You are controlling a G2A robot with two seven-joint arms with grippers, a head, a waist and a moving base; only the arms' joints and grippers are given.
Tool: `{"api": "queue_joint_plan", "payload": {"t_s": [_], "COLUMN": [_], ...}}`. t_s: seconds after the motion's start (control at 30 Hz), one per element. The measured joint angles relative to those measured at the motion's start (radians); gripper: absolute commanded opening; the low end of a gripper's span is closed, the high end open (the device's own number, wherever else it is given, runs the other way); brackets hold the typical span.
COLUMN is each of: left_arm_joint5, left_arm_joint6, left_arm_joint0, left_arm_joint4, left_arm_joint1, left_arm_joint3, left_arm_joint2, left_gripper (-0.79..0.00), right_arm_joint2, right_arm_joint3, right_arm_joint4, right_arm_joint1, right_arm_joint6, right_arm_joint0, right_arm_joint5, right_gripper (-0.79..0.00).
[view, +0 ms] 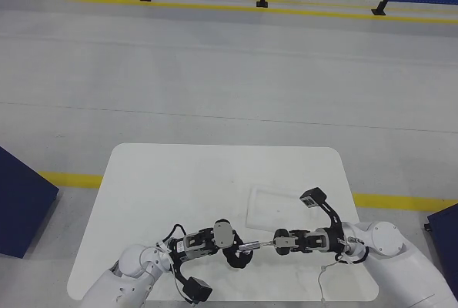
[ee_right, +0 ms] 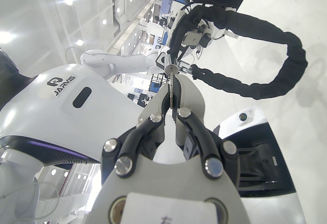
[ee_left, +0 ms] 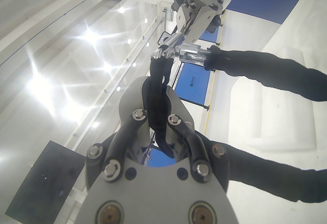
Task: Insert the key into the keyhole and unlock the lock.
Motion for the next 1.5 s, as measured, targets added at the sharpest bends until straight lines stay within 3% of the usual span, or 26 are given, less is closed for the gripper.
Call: {"api": "queue_joint_plan", "payload": {"t_s": [1.5], "left_arm_joint5": [0.0], "left_arm_joint6": [0.0], "left_arm_joint0": [0.0], "left_arm_joint4": [0.0], "left_arm_joint1": [0.0], "left_arm_joint3": [0.0], "left_arm_joint2": [0.0], "left_gripper": [-0.785], "right_arm_joint2": [0.015], "right_arm_joint3": [-0.018], "right_arm_joint4": [-0.043], "right_arm_joint1": [-0.036], "right_arm_joint6": [-0.002], "right_arm_joint0": [0.0], "right_arm_joint5": [0.055], "right_gripper": [-0.785]}}
